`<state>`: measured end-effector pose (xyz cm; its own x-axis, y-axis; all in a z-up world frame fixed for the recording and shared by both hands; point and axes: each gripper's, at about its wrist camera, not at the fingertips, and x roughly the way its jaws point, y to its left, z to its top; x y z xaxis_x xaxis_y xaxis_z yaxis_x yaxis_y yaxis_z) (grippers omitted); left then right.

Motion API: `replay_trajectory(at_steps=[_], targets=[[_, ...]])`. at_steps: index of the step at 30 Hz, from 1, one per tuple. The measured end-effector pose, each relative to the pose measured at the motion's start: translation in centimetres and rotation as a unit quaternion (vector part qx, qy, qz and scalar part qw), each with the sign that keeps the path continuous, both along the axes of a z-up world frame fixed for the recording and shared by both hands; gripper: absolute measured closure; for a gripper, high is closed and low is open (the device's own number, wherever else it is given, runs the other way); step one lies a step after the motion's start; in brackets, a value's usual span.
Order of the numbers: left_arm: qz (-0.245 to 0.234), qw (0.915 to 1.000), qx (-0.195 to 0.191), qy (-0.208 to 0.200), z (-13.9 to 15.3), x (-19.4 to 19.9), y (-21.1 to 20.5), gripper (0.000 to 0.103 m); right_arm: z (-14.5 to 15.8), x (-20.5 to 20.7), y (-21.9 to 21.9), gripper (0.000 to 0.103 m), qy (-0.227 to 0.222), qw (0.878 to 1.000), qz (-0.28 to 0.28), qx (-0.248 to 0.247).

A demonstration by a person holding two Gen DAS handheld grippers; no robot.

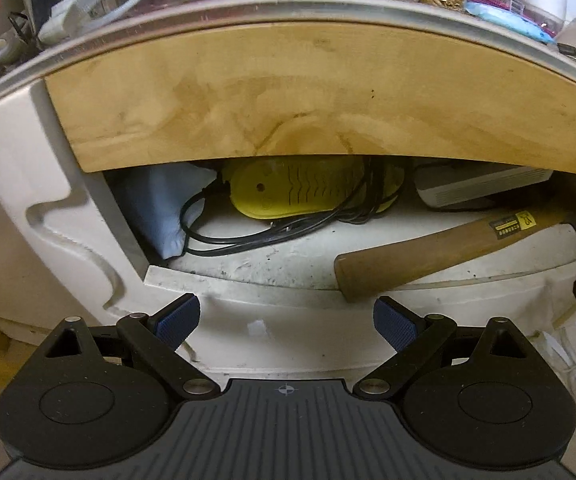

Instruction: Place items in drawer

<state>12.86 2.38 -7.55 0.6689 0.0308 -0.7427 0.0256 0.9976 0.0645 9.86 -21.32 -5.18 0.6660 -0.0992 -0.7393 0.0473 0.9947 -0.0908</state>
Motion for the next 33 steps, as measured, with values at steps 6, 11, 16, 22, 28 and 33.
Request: replay_trajectory(at_steps=[6, 11, 16, 22, 28, 33], targets=[[-0.005, 1.0000, 0.002, 0.002, -0.4, 0.5, 0.0, 0.007, -1.1, 1.0, -0.4, 0.000, 0.007, 1.000, -0.003, -0.003], [-0.013, 0.9998, 0.016, 0.004, -0.6, 0.5, -0.2, 0.007, -1.3, 1.5, -0.3, 0.000, 0.011, 1.000, -0.003, -0.006], [-0.028, 0.9993, 0.026, 0.004, -0.6, 0.3, -0.4, 0.007, -1.3, 1.3, 0.0, 0.000, 0.013, 1.000, 0.015, -0.021], [-0.089, 0.9921, 0.088, -0.003, -0.9, 0.0, -1.4, 0.007, -1.7, 0.8, 1.0, 0.000, 0.017, 0.994, 0.076, -0.072], [-0.192, 0.9629, 0.189, -0.014, -1.7, -0.9, -3.3, 0.007, -2.4, 0.3, 2.1, 0.000, 0.026, 0.979, 0.152, -0.134], [-0.281, 0.9165, 0.284, -0.021, -3.0, -2.4, -5.0, 0.007, -3.0, 0.0, 3.2, 0.001, 0.039, 0.953, 0.233, -0.189]])
